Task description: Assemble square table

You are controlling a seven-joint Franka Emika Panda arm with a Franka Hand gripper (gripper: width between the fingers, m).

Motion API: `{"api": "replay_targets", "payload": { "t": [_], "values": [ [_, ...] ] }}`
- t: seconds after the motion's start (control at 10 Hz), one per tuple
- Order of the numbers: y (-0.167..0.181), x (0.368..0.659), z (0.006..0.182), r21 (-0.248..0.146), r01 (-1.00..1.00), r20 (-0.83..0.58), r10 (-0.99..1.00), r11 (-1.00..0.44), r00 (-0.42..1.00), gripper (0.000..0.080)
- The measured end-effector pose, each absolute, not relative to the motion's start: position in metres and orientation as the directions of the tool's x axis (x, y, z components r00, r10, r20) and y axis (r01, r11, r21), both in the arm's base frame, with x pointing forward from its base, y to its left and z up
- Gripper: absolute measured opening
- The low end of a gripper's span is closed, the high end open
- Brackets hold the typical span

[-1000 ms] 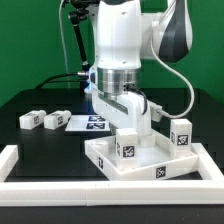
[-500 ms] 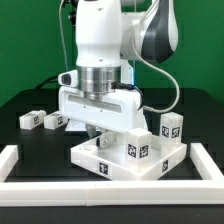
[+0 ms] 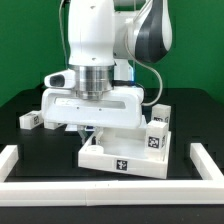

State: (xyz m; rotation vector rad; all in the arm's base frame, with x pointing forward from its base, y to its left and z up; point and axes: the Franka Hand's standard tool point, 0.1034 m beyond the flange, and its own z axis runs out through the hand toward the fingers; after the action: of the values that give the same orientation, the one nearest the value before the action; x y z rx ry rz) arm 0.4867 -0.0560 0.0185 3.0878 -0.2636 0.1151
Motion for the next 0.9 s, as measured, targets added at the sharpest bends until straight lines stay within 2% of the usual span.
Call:
{"api": "replay_targets", "payload": {
  "t": [0.1,0.3,0.4,0.6,0.8,0.9],
  "values": [
    [-0.062,0.495,0.022,0.066,-0.006,0.098,0.0,-0.998,0.995,0.0059],
    [-0.064,0.497,0.023,0.084,0.081,0.106,0.089,-0.993,0.99,0.006],
    [-0.065,0.498,0.023,0.105,0.215,0.09,0.225,-0.971,0.97,0.006],
    [-0.058,0.509,0.016,0.107,0.275,0.08,0.284,-0.955,0.955,0.0061],
    [-0.04,0.524,0.015,0.13,0.365,0.102,0.379,-0.922,0.92,0.0064],
    [-0.043,0.524,0.016,0.136,0.411,0.096,0.425,-0.901,0.9,0.0067]
  ]
}}
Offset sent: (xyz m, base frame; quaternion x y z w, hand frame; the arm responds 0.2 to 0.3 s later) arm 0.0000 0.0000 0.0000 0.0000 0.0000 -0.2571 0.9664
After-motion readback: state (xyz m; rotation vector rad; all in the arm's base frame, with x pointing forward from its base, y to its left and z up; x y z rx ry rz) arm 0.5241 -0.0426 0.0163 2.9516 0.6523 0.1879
